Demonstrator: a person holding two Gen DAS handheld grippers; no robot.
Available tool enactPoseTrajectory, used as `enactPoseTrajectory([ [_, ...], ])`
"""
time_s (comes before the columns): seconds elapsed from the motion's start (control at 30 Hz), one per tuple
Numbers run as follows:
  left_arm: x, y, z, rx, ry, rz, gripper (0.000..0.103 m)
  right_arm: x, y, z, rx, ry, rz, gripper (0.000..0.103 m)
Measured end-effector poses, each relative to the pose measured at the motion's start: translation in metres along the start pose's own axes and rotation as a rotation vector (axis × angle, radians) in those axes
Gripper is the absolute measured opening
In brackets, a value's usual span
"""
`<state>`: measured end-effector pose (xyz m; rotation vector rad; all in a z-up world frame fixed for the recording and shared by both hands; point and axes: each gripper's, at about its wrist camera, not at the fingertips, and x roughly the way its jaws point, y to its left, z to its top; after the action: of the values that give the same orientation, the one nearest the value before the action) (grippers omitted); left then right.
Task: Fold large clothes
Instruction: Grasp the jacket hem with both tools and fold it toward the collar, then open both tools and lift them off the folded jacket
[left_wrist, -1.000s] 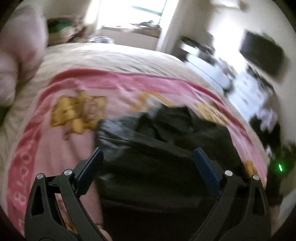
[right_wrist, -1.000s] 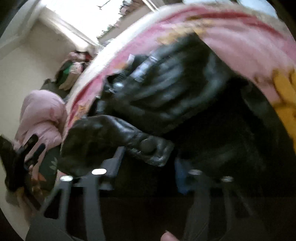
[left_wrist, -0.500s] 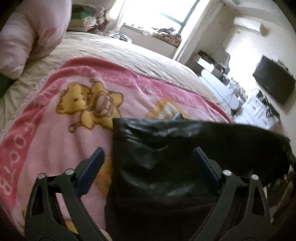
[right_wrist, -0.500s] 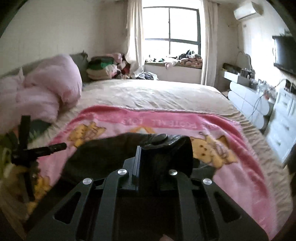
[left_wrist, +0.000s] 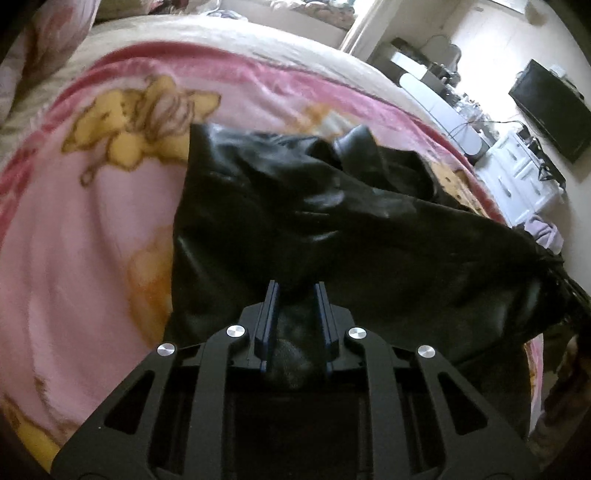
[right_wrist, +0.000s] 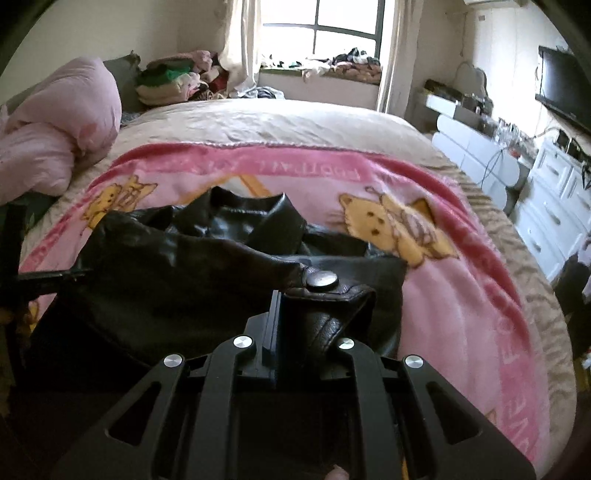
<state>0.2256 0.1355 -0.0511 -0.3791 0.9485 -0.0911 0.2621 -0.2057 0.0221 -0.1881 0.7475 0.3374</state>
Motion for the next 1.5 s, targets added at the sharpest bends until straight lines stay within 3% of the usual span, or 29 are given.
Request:
enactPoseTrajectory([
  [0.13, 0.004, 0.001, -0.004, 0.012, -0.001, 0.008, 0.012, 0.013, 0.002, -0.004, -0.006, 0.054, -0.043, 0.018],
  [0.23, 0.003, 0.003, -0.005, 0.004, -0.001, 0.000, 0.012, 0.011, 0.001, -0.004, 0.019, 0.076, -0.090, 0.049],
  [0.27, 0.003, 0.003, -0.005, 0.001, -0.001, -0.003, 0.012, 0.003, -0.002, -0.003, 0.045, 0.036, -0.130, 0.050],
  [0.37, 0.003, 0.002, -0.005, 0.001, 0.000, -0.001, 0.012, -0.022, -0.003, 0.001, 0.091, -0.102, -0.212, 0.051],
  [0.47, 0.004, 0.001, -0.004, 0.003, 0.000, 0.003, 0.012, -0.023, 0.009, 0.007, 0.135, -0.127, -0.079, 0.051],
  [0.5, 0.004, 0.001, -0.004, 0.004, 0.000, 0.002, 0.012, -0.017, 0.018, 0.009, 0.123, -0.110, -0.025, 0.051],
  [0.67, 0.004, 0.001, -0.004, 0.002, 0.001, 0.004, 0.012, 0.033, 0.060, 0.014, 0.043, 0.008, 0.061, 0.051],
  [0.7, 0.004, 0.001, -0.003, 0.001, 0.002, 0.006, 0.012, 0.044, 0.063, 0.014, 0.048, 0.043, 0.062, 0.051],
  [0.8, 0.004, -0.001, -0.004, 0.007, 0.004, 0.010, 0.012, 0.082, 0.053, 0.001, 0.098, 0.167, -0.055, 0.052],
  [0.9, 0.004, -0.002, -0.004, 0.009, 0.006, 0.004, 0.012, 0.110, 0.034, -0.018, 0.212, 0.212, 0.011, 0.051],
  [1.03, 0.005, -0.003, -0.003, 0.016, 0.005, 0.010, 0.012, 0.112, 0.036, -0.017, 0.190, 0.210, 0.013, 0.050],
  [1.1, 0.002, 0.000, -0.001, 0.004, 0.009, -0.006, 0.012, 0.106, 0.032, -0.016, 0.204, 0.202, 0.044, 0.050],
  [1.2, -0.009, -0.002, 0.005, -0.002, 0.002, -0.011, 0.012, 0.066, 0.014, -0.014, 0.312, 0.097, 0.143, 0.051],
  [1.27, -0.023, -0.011, 0.007, 0.034, -0.020, 0.001, 0.014, 0.041, 0.008, -0.016, 0.310, 0.048, 0.124, 0.051],
  [1.33, -0.033, -0.018, 0.007, 0.051, -0.037, 0.002, 0.027, 0.024, 0.005, -0.018, 0.300, 0.020, 0.105, 0.052],
  [1.5, -0.047, -0.045, -0.006, 0.123, -0.031, -0.014, 0.038, -0.003, 0.011, -0.031, 0.228, 0.008, 0.067, 0.053],
])
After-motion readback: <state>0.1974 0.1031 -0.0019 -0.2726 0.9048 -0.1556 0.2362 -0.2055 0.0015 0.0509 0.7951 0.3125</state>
